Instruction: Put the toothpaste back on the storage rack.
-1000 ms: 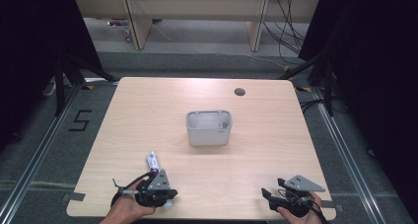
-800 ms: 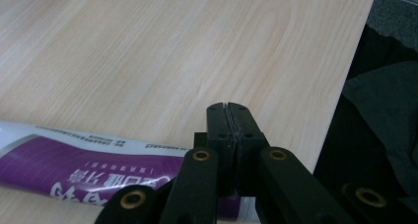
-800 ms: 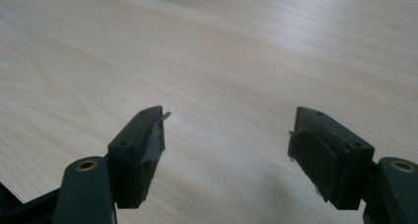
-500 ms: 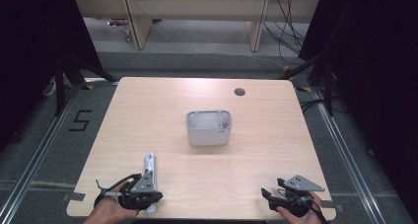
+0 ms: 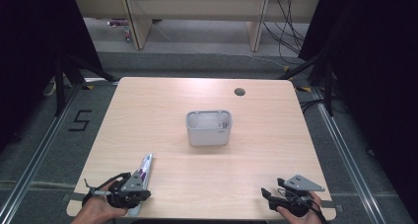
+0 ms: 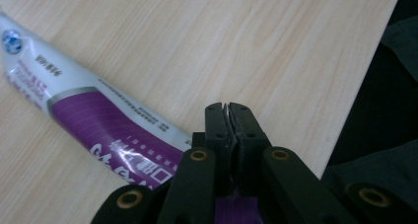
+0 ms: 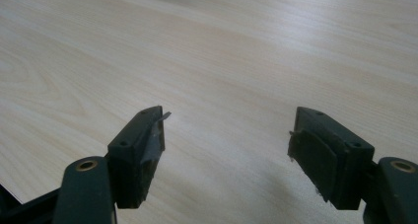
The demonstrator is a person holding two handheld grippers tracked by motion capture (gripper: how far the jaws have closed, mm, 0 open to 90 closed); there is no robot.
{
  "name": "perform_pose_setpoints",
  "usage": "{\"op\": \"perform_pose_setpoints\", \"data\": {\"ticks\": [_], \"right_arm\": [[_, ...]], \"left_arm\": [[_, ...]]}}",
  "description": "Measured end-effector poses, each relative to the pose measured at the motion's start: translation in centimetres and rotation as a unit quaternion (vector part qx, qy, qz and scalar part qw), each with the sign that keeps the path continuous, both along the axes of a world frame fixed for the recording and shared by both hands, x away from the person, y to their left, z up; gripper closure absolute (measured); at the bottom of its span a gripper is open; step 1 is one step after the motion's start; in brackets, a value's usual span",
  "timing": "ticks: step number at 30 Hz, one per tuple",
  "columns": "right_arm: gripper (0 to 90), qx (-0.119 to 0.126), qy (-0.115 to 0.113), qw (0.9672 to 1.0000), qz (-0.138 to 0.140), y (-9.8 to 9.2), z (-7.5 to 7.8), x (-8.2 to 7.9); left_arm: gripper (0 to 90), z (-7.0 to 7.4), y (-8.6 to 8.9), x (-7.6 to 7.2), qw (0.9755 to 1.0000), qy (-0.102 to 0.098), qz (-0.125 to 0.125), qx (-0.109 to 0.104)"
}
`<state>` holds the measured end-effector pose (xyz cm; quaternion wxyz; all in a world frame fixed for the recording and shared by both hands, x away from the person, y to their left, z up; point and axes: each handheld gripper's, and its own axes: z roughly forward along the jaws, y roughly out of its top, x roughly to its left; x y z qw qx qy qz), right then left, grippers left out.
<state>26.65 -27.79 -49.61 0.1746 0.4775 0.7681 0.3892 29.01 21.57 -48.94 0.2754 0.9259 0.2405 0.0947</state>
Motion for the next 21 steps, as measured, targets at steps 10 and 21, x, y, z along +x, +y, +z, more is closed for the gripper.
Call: {"op": "perform_pose_setpoints", "data": {"ticks": [10, 21], "right_arm": [[29.2, -0.002, -0.002, 1.0000, 0.003, 0.0, 0.0, 0.0], [29.2, 0.000, 0.002, 1.0000, 0.004, 0.0, 0.0, 0.0]], "left_arm": [[86.0, 0.5, 1.5, 0.4, 0.9998, -0.008, 0.006, 0.015], [85.3, 0.5, 2.8, 0.7, 0.9994, -0.009, 0.012, 0.031]]}}
